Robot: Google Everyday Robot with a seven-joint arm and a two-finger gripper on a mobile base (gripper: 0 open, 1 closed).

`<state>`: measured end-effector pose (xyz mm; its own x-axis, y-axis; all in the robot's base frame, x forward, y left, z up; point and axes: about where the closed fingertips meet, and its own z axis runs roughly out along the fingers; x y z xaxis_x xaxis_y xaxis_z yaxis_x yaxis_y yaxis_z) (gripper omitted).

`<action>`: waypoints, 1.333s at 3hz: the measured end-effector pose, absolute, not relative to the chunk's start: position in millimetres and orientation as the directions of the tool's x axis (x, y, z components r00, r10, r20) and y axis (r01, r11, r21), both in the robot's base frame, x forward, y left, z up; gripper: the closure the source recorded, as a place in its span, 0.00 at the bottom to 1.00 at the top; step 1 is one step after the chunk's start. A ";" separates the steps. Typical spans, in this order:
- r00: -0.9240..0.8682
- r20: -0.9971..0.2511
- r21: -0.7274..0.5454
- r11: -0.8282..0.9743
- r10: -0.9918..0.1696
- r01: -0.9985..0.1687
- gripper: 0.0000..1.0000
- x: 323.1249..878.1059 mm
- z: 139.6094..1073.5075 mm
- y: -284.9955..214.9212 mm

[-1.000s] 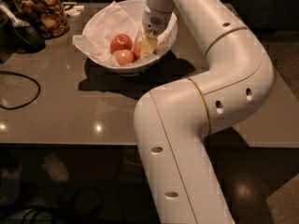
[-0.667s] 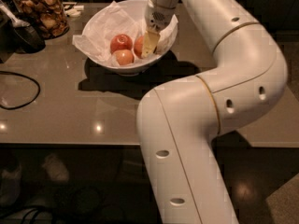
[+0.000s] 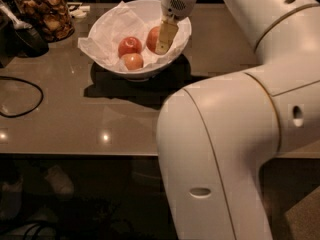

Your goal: Pick apple from white bowl

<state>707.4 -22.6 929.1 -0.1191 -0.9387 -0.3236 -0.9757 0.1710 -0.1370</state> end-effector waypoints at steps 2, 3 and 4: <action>-0.091 -0.349 -0.175 0.160 -0.933 -0.972 1.00 671.6 969.6 -14.9; -0.063 -0.361 -0.178 0.135 -0.931 -0.975 1.00 650.2 988.2 -5.6; -0.015 -0.381 -0.187 0.093 -0.925 -0.978 1.00 625.6 1004.2 1.1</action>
Offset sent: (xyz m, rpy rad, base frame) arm -0.0714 0.0130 0.0629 0.0281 -0.0486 0.0330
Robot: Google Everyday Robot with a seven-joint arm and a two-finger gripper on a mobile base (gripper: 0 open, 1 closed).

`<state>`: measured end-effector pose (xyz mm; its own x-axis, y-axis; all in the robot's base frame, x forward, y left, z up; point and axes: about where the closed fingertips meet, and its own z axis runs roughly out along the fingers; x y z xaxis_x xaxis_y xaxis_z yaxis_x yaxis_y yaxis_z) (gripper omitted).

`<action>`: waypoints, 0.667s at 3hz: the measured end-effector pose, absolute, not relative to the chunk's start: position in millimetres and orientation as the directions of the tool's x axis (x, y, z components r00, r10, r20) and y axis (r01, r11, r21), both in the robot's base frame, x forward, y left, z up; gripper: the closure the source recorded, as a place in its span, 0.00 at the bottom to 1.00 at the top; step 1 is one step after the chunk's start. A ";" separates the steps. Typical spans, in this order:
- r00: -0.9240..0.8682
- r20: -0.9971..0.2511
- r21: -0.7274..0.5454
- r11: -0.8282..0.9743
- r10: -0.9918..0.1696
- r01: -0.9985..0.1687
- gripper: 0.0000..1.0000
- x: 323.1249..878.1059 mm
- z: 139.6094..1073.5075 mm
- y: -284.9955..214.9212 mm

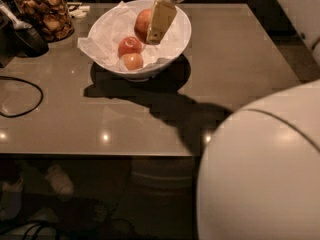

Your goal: Pick apple from white bowl

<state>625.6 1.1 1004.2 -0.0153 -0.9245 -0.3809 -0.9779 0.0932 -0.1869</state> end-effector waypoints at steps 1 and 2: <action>0.045 -0.424 -0.215 0.052 -0.905 -0.975 1.00 572.1 1020.8 -1.3; 0.047 -0.425 -0.213 0.050 -0.904 -0.976 1.00 567.4 1020.1 -2.0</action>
Offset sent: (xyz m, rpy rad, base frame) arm -0.0952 -0.0105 0.0177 0.0691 -0.0362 0.0732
